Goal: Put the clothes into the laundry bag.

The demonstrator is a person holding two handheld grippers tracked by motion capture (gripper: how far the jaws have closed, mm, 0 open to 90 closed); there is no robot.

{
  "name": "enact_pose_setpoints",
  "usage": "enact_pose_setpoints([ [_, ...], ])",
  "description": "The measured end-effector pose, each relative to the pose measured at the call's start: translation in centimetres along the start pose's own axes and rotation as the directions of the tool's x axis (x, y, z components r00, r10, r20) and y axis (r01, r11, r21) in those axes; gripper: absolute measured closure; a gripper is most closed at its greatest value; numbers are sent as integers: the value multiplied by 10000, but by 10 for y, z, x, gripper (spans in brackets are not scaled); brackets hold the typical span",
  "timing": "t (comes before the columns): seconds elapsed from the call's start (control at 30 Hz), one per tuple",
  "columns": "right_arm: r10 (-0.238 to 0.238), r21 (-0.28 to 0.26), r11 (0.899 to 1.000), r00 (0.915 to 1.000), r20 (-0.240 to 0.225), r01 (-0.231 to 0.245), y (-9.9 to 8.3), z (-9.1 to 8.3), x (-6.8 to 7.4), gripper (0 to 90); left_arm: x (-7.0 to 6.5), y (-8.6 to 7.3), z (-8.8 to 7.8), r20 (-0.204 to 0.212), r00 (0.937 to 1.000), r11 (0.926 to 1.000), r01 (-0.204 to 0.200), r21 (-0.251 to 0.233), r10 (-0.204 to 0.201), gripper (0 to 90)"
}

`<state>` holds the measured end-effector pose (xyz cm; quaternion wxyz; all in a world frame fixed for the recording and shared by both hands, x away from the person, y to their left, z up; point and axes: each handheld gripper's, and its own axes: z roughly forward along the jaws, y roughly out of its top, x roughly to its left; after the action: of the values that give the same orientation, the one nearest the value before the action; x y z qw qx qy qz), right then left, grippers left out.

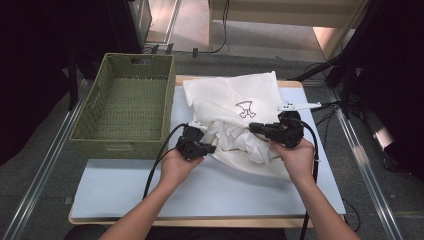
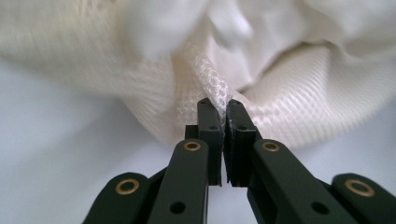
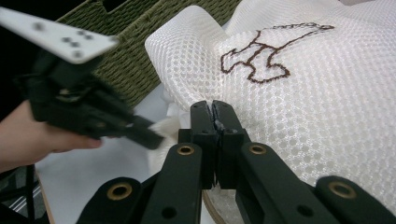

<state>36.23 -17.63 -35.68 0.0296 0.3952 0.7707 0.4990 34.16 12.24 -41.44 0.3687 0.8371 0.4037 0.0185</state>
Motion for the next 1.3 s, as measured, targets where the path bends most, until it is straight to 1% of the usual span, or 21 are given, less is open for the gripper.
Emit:
enact_pose_setpoints([
  [0.13,-16,-43,10000,10000,58,17,1,-1,0,900,-14,-22,-19,-123,9994,9995,-310,-51,309,882],
  [0.2,-23,-83,10000,10000,19,23,1,-2,1,900,-16,-33,-21,-51,9999,9999,-157,41,158,876],
  [0.27,-18,-64,10000,10000,23,18,1,-1,1,900,-14,-40,-22,-17,10000,9998,-78,184,79,852],
  [0.33,-25,0,10000,10000,23,25,1,0,2,900,-13,-42,-27,65,9999,9999,82,63,-82,833],
  [0.43,-62,0,10000,10000,5,62,2,0,3,900,-15,-36,-38,-67,10000,9998,-58,-189,57,797],
  [0.53,-77,28,10000,10000,5,77,2,2,3,900,-20,-26,-39,-324,9988,9989,-364,-296,355,741],
  [0.6,-85,44,10000,10000,16,85,2,2,4,900,-22,-19,-35,-502,9981,9988,-386,-289,371,674],
  [0.67,-109,51,9999,9999,14,109,2,2,4,900,-22,-12,-28,-407,9989,9989,-237,-399,221,633],
  [0.7,-128,58,9999,9999,15,128,2,2,4,900,-22,-7,-23,-420,9989,9991,-240,-336,226,617],
  [0.73,-59,30,10000,10000,-6,59,2,2,4,900,-22,-5,-20,-519,9982,9992,-316,-254,302,600],
  [0.77,-51,27,10000,10000,-7,51,2,2,4,900,-22,-2,-15,-808,9958,9988,-448,-190,432,590],
  [0.83,-80,15,10000,10000,-12,80,2,1,3,900,-19,2,-4,-1176,9917,9986,-531,-30,524,571],
  [0.87,-64,24,10000,10000,-26,64,2,1,3,900,-16,2,1,-1287,9904,9987,-508,17,506,564],
  [0.9,-61,16,10000,10000,-30,61,2,1,3,900,-13,3,6,-1291,9911,9995,-307,104,318,552],
  [0.97,-66,25,10000,10000,-36,66,2,2,3,900,-7,3,15,-1276,9917,9997,-153,201,177,564],
  [1.0,-60,8,10000,10000,-39,60,2,2,3,900,-5,3,18,-1327,9908,9993,-246,285,281,590],
  [1.07,-73,29,10000,10000,-19,73,2,2,4,900,-1,3,24,-1507,9876,9980,-365,510,438,721],
  [1.1,-91,36,10000,10000,-19,91,2,2,4,900,0,3,25,-1454,9885,9984,-350,449,412,796],
  [1.17,-75,30,10000,10000,-30,75,2,2,4,900,2,2,21,-1336,9900,9985,-409,377,456,864],
  [1.23,-85,14,10000,10000,-18,85,1,1,3,900,3,-1,12,-1227,9916,9991,-397,135,411,878],
  [1.3,-28,42,10000,10000,-19,28,1,1,2,900,4,-5,0,-1086,9939,9998,-209,-77,200,882],
])
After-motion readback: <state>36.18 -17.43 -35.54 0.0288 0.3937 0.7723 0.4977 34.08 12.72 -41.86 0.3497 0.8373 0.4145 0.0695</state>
